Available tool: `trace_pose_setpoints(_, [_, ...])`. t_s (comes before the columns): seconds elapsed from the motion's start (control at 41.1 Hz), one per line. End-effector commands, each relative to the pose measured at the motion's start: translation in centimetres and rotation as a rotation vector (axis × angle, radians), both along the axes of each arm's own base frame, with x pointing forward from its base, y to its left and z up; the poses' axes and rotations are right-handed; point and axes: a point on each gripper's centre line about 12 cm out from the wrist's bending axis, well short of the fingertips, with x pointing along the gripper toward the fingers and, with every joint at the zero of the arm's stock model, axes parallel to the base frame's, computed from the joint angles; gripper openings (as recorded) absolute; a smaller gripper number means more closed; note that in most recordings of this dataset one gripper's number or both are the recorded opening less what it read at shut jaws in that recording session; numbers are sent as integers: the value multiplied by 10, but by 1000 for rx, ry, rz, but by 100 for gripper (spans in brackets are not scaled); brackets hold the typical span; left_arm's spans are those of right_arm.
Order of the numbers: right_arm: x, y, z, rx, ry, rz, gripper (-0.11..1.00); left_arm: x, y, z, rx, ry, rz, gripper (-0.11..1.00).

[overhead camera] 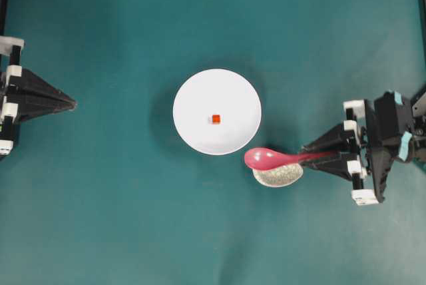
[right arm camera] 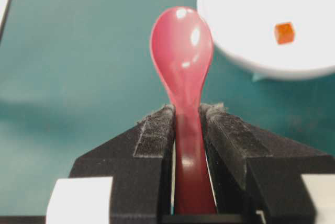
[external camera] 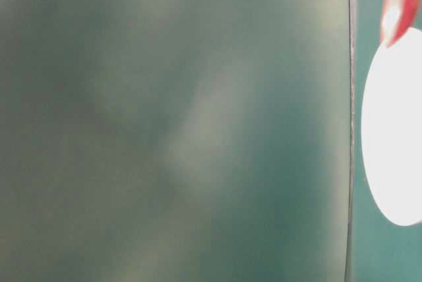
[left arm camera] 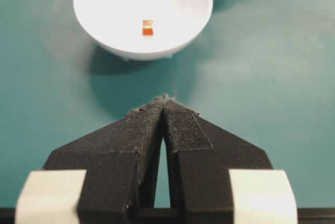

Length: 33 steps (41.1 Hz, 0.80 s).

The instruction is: Grip the spoon and scoop the red block from the bowl with right arm.

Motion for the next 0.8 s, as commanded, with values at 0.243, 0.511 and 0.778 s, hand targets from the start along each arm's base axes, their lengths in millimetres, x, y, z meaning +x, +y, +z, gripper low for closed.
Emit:
trace_pose_setpoints(0.243, [18, -33, 45, 30, -39, -74, 25, 2, 0, 4, 4, -5, -3, 0])
trace_pose_setpoints(0.511, [32, -51, 63, 85, 23, -92, 25, 2, 0, 5, 4, -6, -3, 0])
trace_pose_setpoints(0.778, [46, -77, 77, 147, 144, -95, 25, 3, 0, 5, 4, -12, -3, 0])
